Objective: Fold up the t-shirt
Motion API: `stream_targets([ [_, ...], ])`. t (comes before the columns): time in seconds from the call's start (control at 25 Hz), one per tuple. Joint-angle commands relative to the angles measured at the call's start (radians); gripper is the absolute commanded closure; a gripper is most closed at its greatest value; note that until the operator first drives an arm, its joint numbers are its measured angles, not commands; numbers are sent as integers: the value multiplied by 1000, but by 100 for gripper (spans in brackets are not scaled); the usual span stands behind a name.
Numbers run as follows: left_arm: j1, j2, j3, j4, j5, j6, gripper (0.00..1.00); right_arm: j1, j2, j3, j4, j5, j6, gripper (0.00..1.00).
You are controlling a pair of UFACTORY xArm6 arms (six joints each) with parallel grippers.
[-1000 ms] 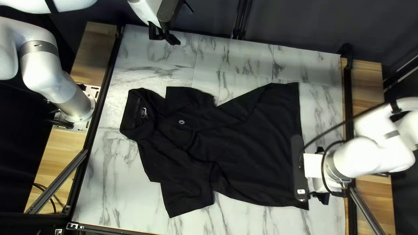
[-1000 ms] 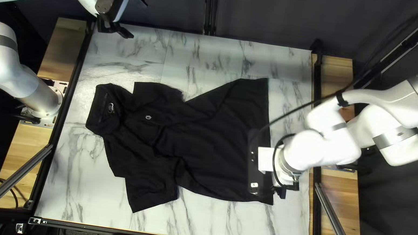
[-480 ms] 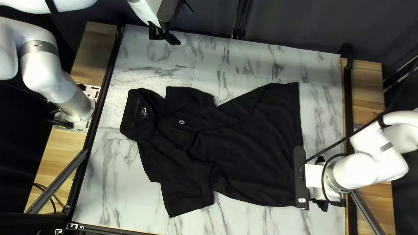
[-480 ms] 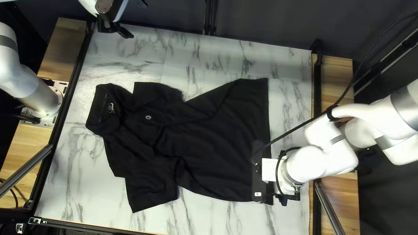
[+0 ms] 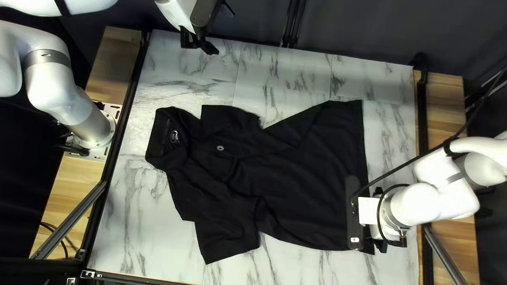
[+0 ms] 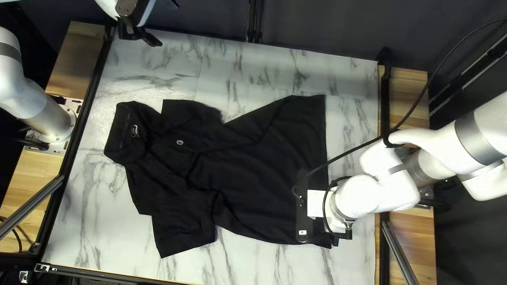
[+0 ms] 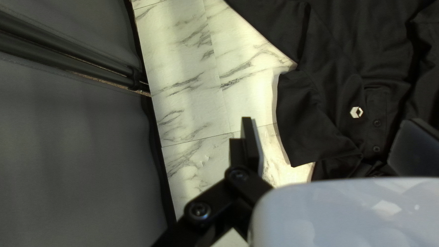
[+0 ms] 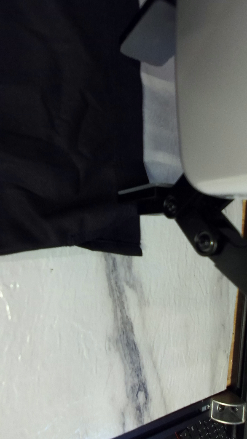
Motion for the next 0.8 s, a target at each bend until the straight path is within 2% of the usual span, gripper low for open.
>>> stream_targets([
  [0.04, 0, 0, 0, 0, 0, 0, 0, -4, -4, 5, -3, -4, -5, 0],
  [0.32, 0, 0, 0, 0, 0, 0, 0, 26, -32, 10, -22, 22, 47, 0],
  [0.56, 0, 0, 0, 0, 0, 0, 0, 54, -85, 54, -13, 34, 84, 0],
  [0.8, 0, 0, 0, 0, 0, 0, 0, 30, -72, 6, -2, 117, 65, 0],
])
